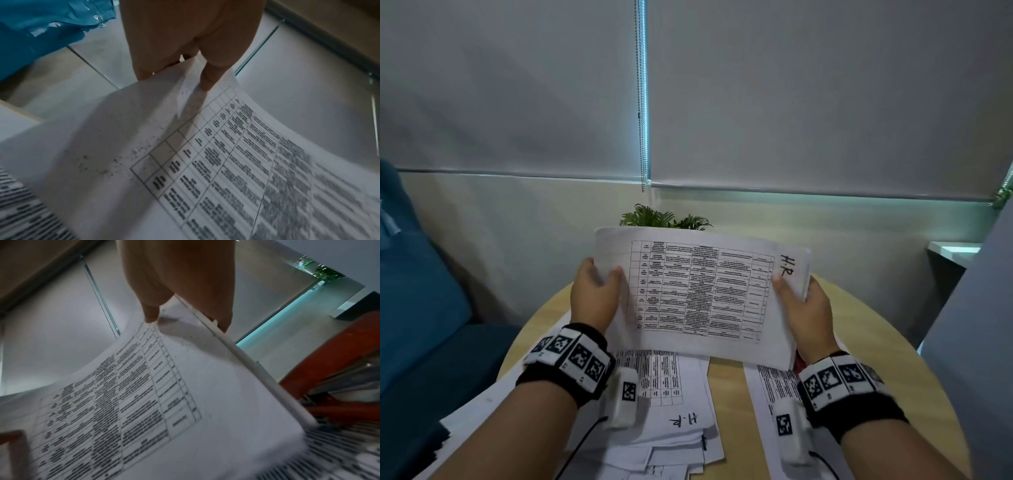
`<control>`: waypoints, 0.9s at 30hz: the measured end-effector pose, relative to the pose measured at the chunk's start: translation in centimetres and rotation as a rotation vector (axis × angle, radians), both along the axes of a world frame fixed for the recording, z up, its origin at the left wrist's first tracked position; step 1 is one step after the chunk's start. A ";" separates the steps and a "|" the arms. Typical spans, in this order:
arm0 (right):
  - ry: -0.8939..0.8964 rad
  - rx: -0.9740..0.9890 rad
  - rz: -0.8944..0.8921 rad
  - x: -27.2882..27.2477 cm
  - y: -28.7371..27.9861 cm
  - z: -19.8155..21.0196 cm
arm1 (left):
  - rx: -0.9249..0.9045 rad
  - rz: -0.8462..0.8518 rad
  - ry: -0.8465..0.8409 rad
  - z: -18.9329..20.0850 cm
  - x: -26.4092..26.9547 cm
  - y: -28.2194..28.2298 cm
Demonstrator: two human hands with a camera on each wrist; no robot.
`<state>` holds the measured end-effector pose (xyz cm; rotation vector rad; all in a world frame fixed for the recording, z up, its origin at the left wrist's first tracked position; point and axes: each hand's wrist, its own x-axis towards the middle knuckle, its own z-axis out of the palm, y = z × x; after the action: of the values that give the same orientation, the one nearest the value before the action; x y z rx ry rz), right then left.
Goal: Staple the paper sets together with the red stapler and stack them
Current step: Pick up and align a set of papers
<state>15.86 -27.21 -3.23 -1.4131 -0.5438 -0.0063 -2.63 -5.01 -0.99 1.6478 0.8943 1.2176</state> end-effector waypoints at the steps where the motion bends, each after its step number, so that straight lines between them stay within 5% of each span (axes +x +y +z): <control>1: 0.012 0.011 0.020 0.0 0.1 -0.1 | -0.034 -0.016 -0.017 0.0 0.0 0.4; 9: 0.070 -0.120 -0.092 0.4 0.9 -1.7 | -0.156 -0.135 0.013 -1.5 0.3 0.6; 15: 0.057 -0.262 -0.019 1.4 1.2 -1.5 | -0.171 -0.176 0.056 -1.4 0.4 0.8; 27: 0.175 -0.186 0.043 1.7 0.4 -1.7 | -0.176 -0.180 0.130 -2.1 0.3 1.4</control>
<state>17.59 -26.81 -4.91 -1.5652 -0.4373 0.2053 -2.31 -3.63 -3.04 1.6398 0.8852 0.8922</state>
